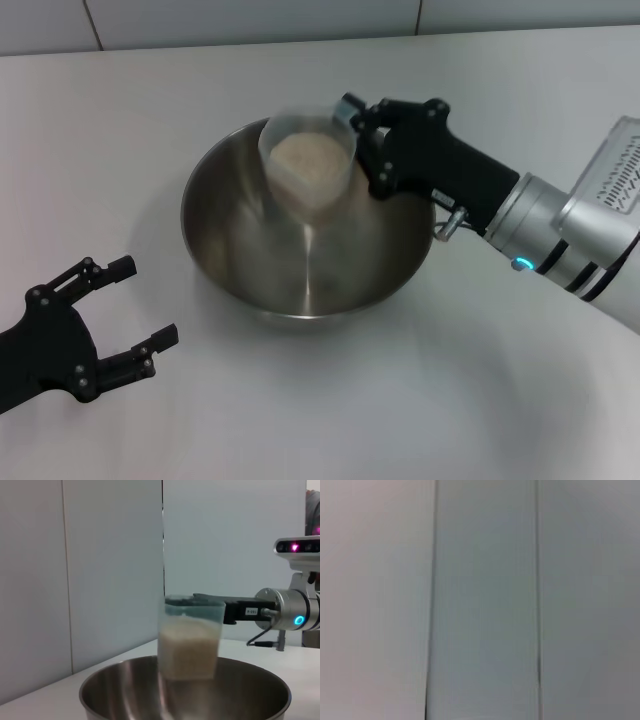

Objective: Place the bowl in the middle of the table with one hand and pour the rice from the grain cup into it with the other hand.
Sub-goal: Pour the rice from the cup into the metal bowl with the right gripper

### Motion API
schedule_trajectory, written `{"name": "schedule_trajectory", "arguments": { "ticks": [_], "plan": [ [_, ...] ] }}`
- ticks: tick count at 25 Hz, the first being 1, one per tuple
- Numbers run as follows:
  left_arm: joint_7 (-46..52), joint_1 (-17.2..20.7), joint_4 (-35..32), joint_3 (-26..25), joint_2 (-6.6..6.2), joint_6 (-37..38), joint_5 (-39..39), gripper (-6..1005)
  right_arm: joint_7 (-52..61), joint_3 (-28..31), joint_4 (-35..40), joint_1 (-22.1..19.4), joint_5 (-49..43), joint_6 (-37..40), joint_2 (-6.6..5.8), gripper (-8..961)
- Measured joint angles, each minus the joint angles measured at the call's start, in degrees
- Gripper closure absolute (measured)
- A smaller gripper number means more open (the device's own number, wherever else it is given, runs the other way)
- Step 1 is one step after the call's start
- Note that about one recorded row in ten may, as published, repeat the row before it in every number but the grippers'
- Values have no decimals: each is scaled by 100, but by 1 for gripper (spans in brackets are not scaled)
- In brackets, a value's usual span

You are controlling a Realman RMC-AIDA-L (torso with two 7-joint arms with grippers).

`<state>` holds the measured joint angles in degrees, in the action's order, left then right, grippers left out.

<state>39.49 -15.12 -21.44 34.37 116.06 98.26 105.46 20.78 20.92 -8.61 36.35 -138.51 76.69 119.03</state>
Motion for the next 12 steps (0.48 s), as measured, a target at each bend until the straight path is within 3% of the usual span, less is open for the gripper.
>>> {"name": "schedule_trajectory", "arguments": {
  "ticks": [8, 12],
  "plan": [
    [-4, 0, 17, -25, 16, -3, 0, 126, -88, -28, 207, 52, -88, 52, -11, 920],
    [-4, 0, 21, -50, 23, -12, 0, 126, -1039, -42, 305, 90, -137, 112, -11, 919]
  ]
}}
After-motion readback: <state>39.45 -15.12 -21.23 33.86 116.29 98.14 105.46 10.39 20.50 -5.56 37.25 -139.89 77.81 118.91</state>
